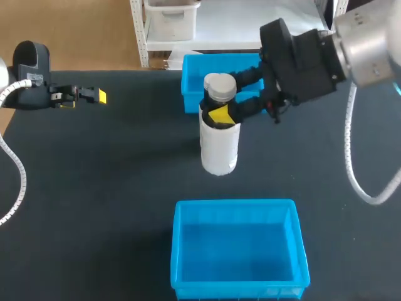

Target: Pick up the bottle, and place it in the far bin if it is heavy, or in the near bin if it is light.

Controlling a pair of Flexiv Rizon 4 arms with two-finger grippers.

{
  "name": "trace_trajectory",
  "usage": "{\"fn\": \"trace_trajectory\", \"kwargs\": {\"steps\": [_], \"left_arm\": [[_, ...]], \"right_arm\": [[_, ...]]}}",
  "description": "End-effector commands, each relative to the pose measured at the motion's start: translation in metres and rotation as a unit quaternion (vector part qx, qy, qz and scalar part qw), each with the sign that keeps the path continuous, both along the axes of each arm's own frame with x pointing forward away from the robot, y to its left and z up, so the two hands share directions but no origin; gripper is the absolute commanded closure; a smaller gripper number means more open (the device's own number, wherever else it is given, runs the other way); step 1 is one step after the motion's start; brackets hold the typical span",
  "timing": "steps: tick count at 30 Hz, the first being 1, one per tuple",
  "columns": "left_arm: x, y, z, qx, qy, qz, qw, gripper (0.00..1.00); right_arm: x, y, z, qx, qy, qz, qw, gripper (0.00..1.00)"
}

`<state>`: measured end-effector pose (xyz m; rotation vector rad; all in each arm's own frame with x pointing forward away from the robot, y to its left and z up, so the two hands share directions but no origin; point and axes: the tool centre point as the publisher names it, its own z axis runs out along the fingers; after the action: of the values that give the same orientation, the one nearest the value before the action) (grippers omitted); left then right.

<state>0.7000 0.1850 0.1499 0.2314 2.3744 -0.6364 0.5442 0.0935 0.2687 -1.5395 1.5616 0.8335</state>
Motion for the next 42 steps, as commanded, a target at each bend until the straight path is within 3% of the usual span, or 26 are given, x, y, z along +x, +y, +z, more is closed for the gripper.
{"fn": "trace_trajectory", "kwargs": {"steps": [1, 10, 17, 42], "left_arm": [[0.0, 0.0, 0.0, 0.0, 0.0, 0.0, 1.0, 0.0], [0.0, 0.0, 0.0, 0.0, 0.0, 0.0, 1.0, 0.0], [0.0, 0.0, 0.0, 0.0, 0.0, 0.0, 1.0, 0.0], [0.0, 0.0, 0.0, 0.0, 0.0, 0.0, 1.0, 0.0]], "right_arm": [[-0.029, -0.007, 0.008, 0.002, -0.001, 0.003, 1.0, 1.0], [-0.07, 0.007, -0.003, 0.01, 0.015, 0.038, 0.999, 1.0], [-0.091, 0.02, -0.019, 0.004, 0.033, 0.058, 0.998, 1.0], [-0.105, 0.033, -0.097, -0.007, 0.088, 0.098, 0.991, 1.0]]}}
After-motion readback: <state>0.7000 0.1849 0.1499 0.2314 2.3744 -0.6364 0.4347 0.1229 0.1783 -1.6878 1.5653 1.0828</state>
